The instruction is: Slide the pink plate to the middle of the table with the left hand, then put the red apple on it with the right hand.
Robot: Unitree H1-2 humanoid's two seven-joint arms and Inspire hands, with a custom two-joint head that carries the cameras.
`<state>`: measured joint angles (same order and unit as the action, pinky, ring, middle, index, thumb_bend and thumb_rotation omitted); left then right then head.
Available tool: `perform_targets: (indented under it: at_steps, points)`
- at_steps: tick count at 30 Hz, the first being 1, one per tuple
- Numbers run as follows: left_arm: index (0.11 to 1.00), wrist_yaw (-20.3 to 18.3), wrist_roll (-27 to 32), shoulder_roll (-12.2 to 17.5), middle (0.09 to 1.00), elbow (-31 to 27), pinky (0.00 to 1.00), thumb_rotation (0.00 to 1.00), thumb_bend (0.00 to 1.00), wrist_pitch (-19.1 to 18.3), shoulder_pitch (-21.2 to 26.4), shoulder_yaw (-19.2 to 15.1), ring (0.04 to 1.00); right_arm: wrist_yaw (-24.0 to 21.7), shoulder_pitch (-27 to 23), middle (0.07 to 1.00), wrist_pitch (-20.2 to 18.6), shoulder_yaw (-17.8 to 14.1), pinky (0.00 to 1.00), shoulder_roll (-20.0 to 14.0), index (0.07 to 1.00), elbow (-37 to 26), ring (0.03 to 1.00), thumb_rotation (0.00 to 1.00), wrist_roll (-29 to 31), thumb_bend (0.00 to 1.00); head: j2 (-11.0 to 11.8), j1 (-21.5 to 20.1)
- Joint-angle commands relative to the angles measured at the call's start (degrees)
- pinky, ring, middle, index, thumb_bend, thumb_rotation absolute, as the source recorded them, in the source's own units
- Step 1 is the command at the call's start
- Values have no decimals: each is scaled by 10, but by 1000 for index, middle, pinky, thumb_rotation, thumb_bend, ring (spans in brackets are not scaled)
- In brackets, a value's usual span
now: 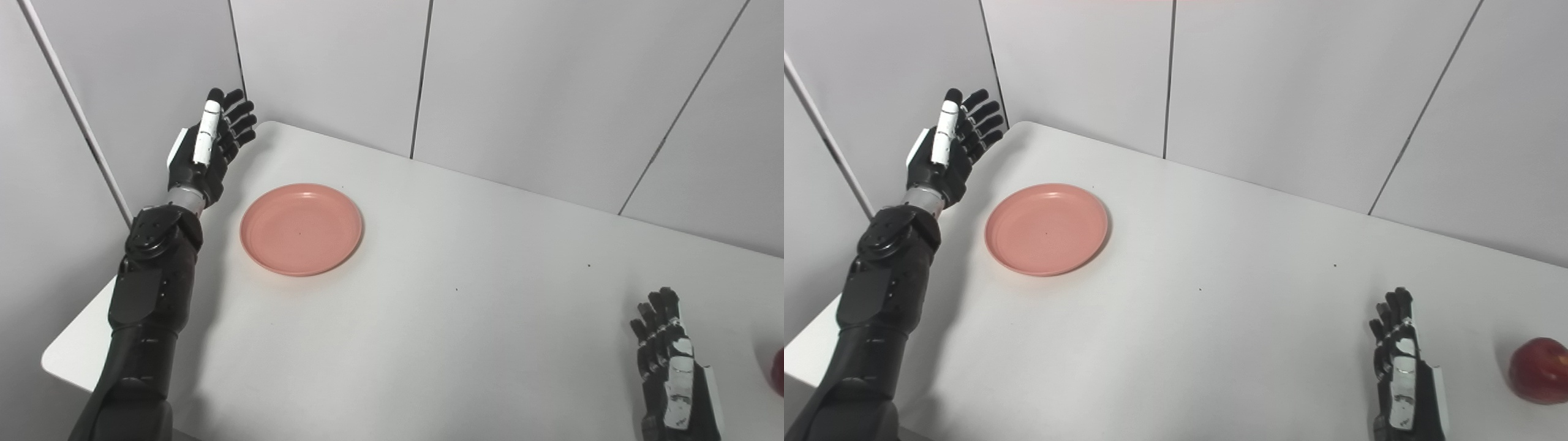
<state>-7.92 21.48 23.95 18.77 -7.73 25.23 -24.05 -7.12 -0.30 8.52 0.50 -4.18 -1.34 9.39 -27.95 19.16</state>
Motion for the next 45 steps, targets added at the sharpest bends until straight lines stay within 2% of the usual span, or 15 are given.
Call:
perform_targets:
  at_steps: [1, 16, 27, 32, 45]
  points:
    - [837, 1, 9, 17, 860, -7, 879, 849, 762, 19, 19, -9, 872, -2, 35, 1000, -7, -6, 1000, -6, 1000, 25, 1000, 1000, 0, 486, -1, 1]
    - [868, -8, 10, 11, 882, 29, 889, 877, 761, 35, 2, -5, 889, -3, 38, 1000, -13, -6, 1000, -6, 1000, 19, 1000, 1000, 3, 514, -3, 2]
    - [859, -15, 12, 5, 875, 63, 889, 870, 765, 55, 0, 1, 884, -6, 38, 1000, -10, -6, 1000, -9, 1000, 22, 1000, 1000, 2, 530, -4, 1]
    - [850, -16, 11, 5, 867, 69, 859, 870, 758, 56, -4, 3, 868, -3, 39, 1000, -15, -7, 1000, -8, 1000, 16, 1000, 1000, 2, 532, -5, 2]
    - [842, -21, 16, -4, 852, 99, 856, 858, 758, 64, -3, 4, 854, -5, 40, 1000, -19, -7, 1000, -12, 1000, 11, 1000, 1000, 7, 514, -7, 4]
